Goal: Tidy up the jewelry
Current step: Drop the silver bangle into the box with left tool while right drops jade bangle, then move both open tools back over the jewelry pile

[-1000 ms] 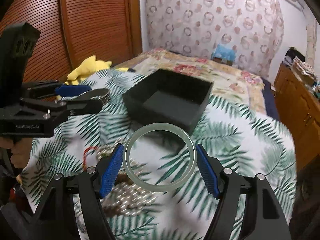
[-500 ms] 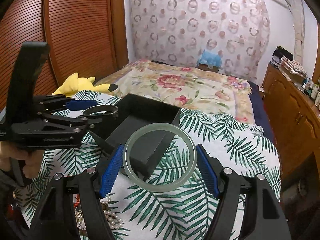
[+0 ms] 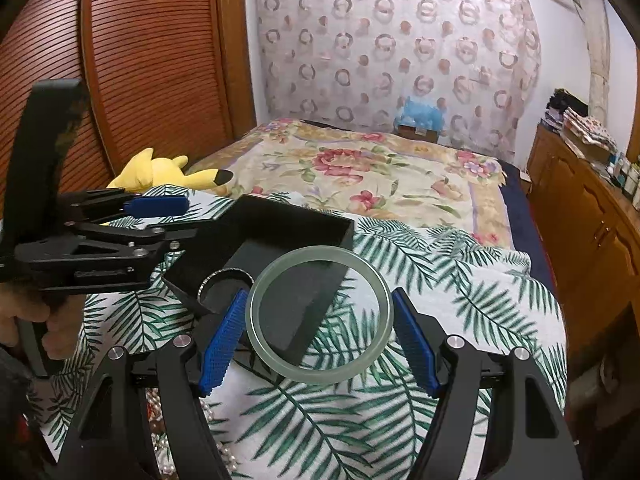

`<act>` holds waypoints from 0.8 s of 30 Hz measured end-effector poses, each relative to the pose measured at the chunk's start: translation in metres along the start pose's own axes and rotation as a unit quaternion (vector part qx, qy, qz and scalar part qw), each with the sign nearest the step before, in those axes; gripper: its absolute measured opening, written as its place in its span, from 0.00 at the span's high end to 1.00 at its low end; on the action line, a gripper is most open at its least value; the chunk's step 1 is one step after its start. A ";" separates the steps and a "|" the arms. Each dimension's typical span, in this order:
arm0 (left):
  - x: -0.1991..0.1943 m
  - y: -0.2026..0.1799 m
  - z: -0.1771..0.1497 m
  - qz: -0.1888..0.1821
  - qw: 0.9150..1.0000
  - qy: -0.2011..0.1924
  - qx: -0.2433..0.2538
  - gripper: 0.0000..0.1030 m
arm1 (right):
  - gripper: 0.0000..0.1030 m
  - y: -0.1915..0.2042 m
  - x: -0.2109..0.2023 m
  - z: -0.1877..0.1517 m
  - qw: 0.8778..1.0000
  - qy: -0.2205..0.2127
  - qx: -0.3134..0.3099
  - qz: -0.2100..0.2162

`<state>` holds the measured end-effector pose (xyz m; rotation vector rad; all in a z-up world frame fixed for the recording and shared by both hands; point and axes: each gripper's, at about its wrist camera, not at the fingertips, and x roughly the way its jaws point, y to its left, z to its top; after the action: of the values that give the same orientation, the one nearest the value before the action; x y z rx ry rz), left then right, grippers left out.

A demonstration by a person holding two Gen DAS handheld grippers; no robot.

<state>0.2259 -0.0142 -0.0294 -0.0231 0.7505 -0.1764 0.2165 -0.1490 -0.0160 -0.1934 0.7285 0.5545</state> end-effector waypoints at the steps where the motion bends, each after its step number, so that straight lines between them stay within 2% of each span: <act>1: -0.005 0.005 -0.004 0.002 1.000 -0.002 -0.003 0.42 | 0.27 0.003 0.003 0.002 1.000 0.000 -0.004 0.004; 3: -0.012 0.011 -0.008 0.006 1.000 -0.008 -0.005 0.42 | 0.27 0.011 0.010 0.004 1.000 0.001 -0.013 0.009; 5: -0.019 0.018 -0.014 0.014 1.000 -0.014 -0.005 0.36 | 0.27 0.019 0.018 0.008 1.000 0.004 -0.023 0.011; 10: -0.033 0.031 -0.031 0.031 0.999 -0.019 -0.007 0.36 | 0.27 0.034 0.037 0.015 0.999 0.009 -0.039 0.014; 18: -0.041 0.043 -0.066 0.028 0.999 -0.003 -0.017 0.35 | 0.27 0.035 0.057 0.020 0.999 0.025 -0.033 0.014; 24: -0.046 0.038 -0.085 0.020 1.000 0.004 -0.016 0.35 | 0.27 0.035 0.049 0.017 0.999 0.016 -0.023 0.025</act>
<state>0.1407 0.0344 -0.0642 -0.0380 0.7610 -0.1270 0.2370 -0.0938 -0.0361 -0.2285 0.7532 0.6180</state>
